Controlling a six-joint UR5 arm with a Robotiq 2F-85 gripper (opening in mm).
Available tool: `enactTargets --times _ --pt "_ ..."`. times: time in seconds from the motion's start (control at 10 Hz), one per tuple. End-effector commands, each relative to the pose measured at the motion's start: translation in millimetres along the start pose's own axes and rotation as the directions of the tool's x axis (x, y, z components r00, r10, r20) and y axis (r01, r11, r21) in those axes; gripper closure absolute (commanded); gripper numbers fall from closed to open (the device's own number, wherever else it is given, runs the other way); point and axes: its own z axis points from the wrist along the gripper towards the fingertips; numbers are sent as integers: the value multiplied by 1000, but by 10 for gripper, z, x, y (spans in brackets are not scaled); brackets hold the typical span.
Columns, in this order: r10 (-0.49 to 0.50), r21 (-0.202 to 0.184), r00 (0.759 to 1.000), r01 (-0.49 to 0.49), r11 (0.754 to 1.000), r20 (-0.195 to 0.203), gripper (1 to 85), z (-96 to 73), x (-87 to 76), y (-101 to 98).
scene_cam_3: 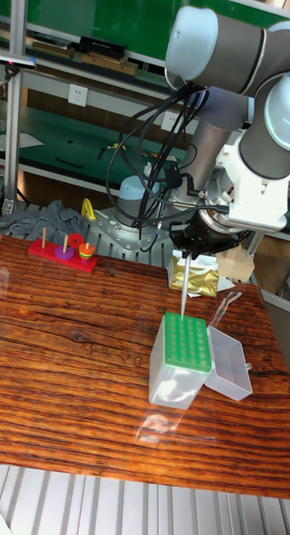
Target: Insert a large pipette tip into the holder for large pipette tips
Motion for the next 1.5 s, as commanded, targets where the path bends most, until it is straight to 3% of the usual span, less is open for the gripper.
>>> enactTargets --times 0.0,0.5,0.7,1.0,1.2,1.4 --pt "-5 -1 1000 5 1000 10 847 -28 -40 24" --pt "-15 -10 1000 15 1000 -17 847 -69 41 45" --pt "-27 15 999 27 1000 -30 847 -50 88 -52" --pt "-29 17 999 30 999 -40 847 -92 138 -67" --pt "-29 -4 997 29 1000 -70 847 -136 342 2" --pt "-24 -9 992 23 1000 -127 847 -207 586 29"
